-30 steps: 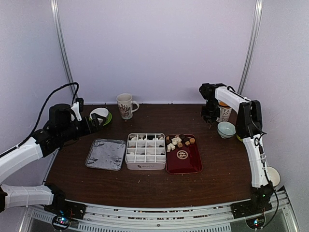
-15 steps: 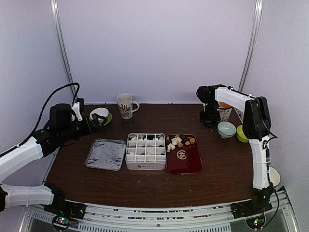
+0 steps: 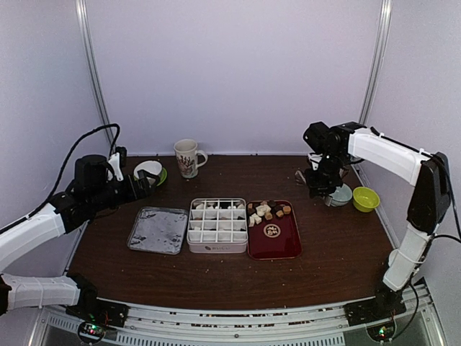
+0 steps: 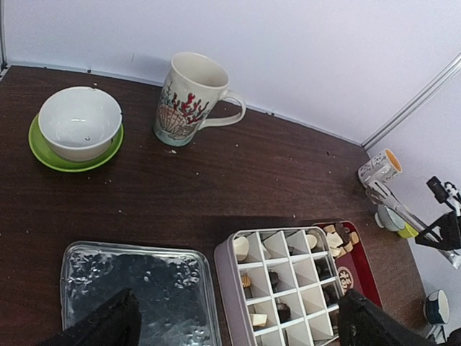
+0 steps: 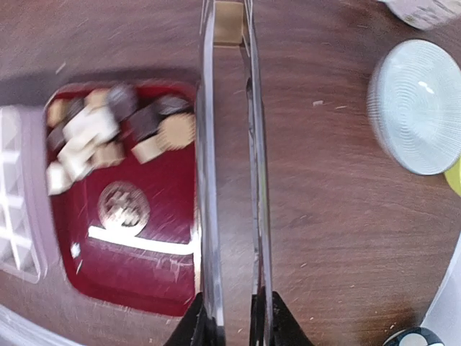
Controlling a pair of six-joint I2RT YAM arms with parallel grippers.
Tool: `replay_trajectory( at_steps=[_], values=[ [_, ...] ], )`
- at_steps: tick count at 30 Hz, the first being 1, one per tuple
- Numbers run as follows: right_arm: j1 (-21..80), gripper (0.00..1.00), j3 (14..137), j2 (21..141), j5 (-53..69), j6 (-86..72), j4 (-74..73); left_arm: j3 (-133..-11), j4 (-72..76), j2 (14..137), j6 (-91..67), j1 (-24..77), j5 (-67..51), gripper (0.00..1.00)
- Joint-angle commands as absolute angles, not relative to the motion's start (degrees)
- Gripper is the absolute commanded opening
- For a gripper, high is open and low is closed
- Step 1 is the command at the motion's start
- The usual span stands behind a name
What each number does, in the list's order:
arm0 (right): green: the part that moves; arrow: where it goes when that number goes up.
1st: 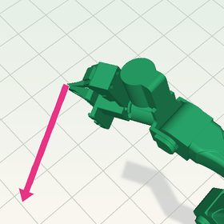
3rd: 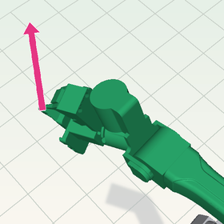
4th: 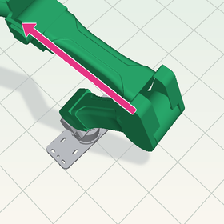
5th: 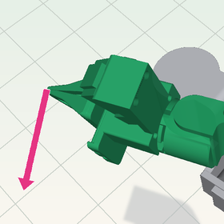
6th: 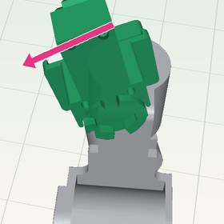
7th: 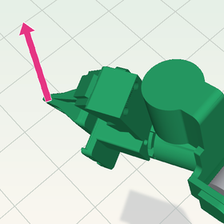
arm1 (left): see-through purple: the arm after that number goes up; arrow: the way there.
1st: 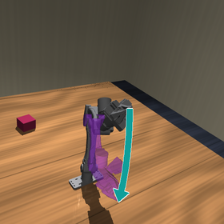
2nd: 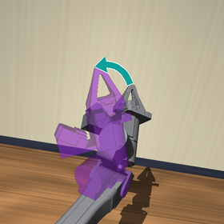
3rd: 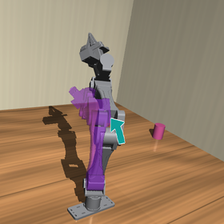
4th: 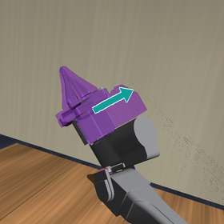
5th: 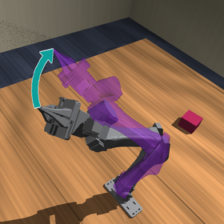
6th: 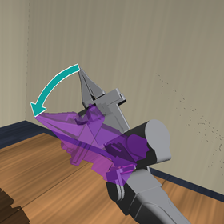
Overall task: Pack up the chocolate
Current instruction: Pick up the fake chocolate from the center of the board, then place the fake chocolate in the empty pocket of the box.
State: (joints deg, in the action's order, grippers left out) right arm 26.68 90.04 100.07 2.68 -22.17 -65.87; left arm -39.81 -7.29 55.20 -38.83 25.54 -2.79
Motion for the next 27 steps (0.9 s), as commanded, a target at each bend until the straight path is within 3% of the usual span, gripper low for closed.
replay_trajectory(
  at_steps=[1, 11, 27],
  values=[
    [34.07, 0.24, 87.06, 95.52, 7.8, -18.55, -64.17, -42.96, -8.79, 55.97, -35.2, 25.1, -1.01, 0.98],
    [49.35, 0.22, 85.0, 95.82, 16.19, -12.61, -53.52, -45.47, -18.45, 54.58, -30.18, 20.37, 3.4, 0.98],
    [58.08, 0.22, 85.91, 100.82, 17.71, -7.97, -45.83, -43.61, -19.5, 50.62, -31.74, 20.27, 4.14, 0.98]
  ],
)
